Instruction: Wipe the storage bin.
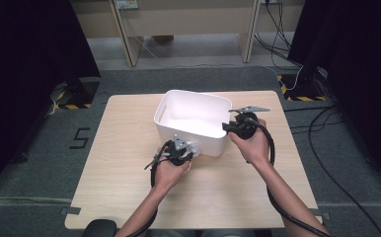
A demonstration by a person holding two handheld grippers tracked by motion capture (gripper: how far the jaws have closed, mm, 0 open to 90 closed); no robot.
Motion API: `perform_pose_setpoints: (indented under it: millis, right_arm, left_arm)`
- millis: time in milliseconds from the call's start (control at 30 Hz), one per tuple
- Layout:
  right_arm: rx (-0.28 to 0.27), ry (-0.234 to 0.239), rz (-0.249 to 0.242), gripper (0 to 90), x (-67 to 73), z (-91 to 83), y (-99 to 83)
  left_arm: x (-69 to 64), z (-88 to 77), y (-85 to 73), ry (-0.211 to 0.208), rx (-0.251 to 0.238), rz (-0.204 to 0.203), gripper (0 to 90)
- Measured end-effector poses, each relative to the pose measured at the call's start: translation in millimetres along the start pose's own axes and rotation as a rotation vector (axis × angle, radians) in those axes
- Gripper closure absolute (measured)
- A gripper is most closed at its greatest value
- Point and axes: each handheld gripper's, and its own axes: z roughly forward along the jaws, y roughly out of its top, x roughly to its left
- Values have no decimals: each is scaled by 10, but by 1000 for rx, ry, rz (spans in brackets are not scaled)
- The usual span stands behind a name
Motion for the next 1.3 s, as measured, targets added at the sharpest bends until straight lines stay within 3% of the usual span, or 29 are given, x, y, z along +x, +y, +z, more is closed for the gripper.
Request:
perform_pose_setpoints:
  millis: [767,1300]
  right_arm:
    - [-3,-3,-11,667,12,-1,-1]
    - [-2,-2,-6,666,11,-1,-1]
  left_arm:
    - [-1,178,-72,-6,66,1,729]
    - [-85,181,-32,-25,56,10,729]
